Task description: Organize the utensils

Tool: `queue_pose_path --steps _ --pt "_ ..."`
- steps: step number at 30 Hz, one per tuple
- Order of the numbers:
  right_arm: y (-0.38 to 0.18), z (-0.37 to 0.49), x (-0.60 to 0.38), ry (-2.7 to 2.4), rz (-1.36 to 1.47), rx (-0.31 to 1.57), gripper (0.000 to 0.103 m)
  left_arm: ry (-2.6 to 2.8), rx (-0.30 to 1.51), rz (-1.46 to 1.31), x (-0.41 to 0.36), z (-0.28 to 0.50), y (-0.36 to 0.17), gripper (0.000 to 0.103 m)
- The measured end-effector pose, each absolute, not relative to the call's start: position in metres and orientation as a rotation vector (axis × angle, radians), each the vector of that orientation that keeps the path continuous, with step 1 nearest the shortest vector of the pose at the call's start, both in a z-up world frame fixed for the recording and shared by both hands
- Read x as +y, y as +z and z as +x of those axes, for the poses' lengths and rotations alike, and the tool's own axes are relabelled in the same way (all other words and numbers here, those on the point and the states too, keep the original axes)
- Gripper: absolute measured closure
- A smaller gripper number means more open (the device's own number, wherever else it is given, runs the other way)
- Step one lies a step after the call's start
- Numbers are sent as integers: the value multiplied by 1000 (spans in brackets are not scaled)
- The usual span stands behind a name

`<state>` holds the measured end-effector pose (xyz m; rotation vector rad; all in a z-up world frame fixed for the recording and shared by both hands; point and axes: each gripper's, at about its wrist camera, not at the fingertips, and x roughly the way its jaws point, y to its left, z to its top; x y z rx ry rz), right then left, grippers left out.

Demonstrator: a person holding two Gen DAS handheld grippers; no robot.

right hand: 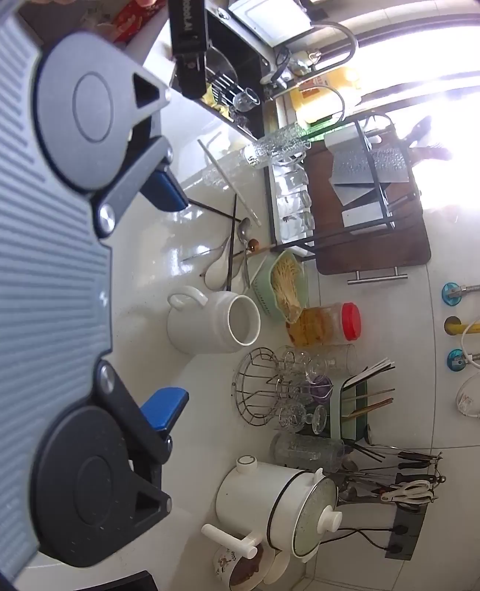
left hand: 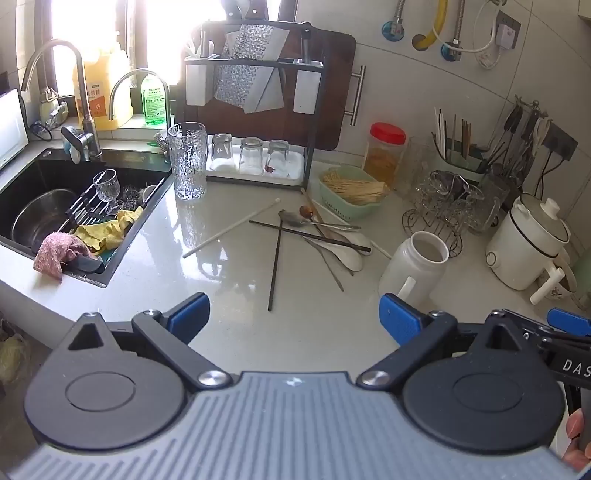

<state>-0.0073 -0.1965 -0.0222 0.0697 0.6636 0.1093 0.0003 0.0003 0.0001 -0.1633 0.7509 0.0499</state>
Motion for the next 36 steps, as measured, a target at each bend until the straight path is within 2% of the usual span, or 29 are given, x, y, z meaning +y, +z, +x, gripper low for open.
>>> queue_pose_path --steps 36 --pt "-24 -7 -198 97 70 665 0 16 769 -105 -8 11 -4 3"
